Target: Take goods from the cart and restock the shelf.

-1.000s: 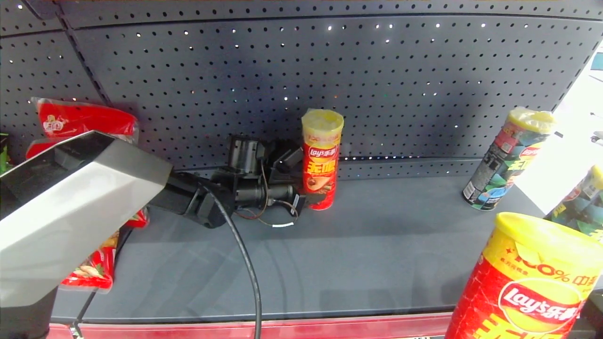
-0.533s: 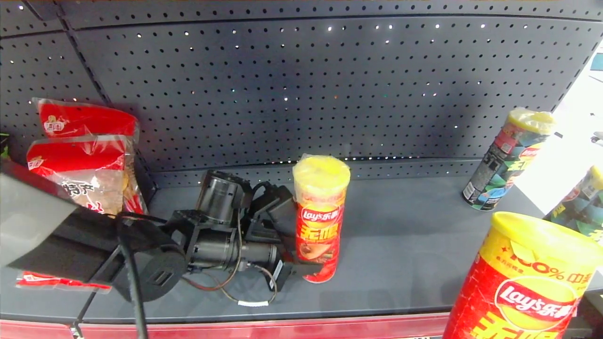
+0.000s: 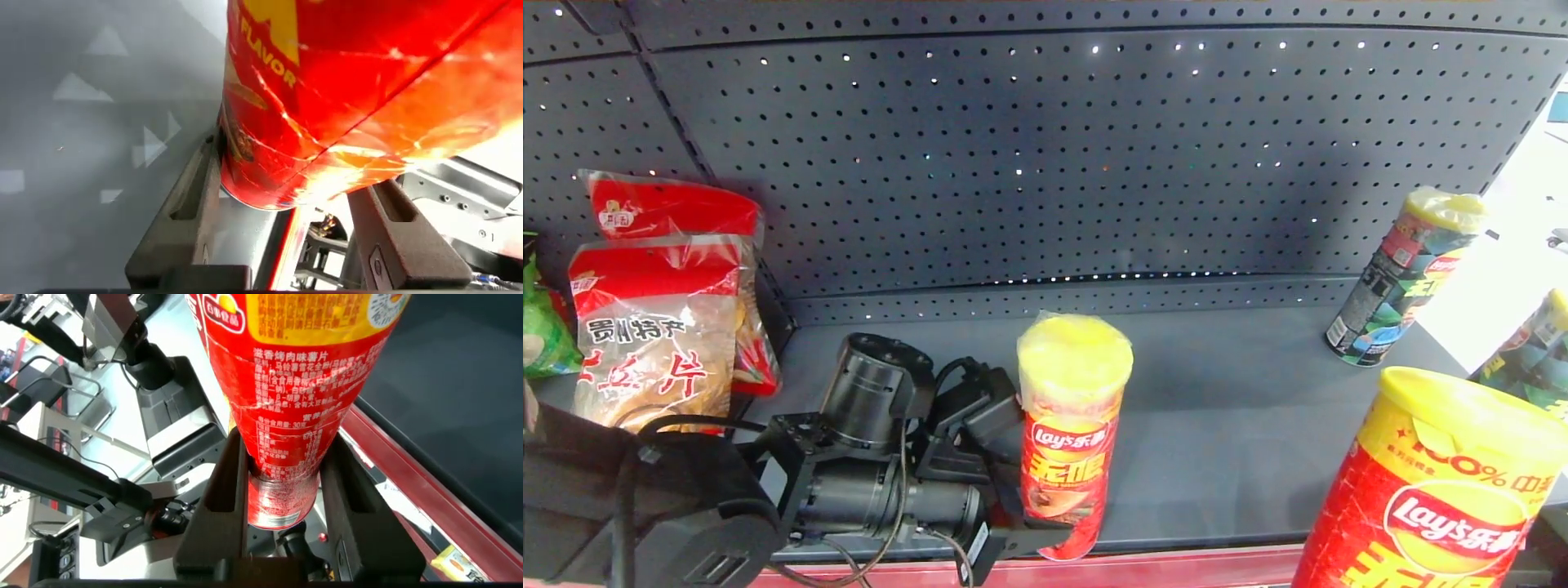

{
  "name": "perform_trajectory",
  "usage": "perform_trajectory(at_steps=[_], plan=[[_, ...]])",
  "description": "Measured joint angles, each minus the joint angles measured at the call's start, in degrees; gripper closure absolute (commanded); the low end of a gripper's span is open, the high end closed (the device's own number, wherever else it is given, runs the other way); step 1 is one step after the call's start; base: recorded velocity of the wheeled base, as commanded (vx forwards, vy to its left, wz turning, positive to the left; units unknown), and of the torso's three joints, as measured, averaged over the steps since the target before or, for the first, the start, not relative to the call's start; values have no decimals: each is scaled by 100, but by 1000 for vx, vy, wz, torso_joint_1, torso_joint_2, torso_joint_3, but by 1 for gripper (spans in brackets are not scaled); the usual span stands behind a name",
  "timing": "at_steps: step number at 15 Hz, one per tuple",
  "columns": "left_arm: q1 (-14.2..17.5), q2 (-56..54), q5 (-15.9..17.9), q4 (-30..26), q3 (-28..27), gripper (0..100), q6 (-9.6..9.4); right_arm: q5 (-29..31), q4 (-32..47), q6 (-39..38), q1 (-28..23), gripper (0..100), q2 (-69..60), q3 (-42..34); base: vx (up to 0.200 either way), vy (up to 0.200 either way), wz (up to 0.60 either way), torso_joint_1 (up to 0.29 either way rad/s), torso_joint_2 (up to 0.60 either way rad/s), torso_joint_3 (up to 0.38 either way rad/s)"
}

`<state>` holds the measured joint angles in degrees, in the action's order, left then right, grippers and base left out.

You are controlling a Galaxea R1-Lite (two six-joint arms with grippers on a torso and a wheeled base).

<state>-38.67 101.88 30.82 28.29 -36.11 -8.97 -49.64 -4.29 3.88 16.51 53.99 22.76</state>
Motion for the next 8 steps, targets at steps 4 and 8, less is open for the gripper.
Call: perform_trajectory(at_steps=[4,8], plan=[[-52,258,-101,-49,-325,100,30,-6,2,6,5,100,-24,4,0,0,0,0,0,0],[-177,658,-145,-18,-794,100,38,-4,-2,13,6,100,-28,33,0,0,0,0,0,0]])
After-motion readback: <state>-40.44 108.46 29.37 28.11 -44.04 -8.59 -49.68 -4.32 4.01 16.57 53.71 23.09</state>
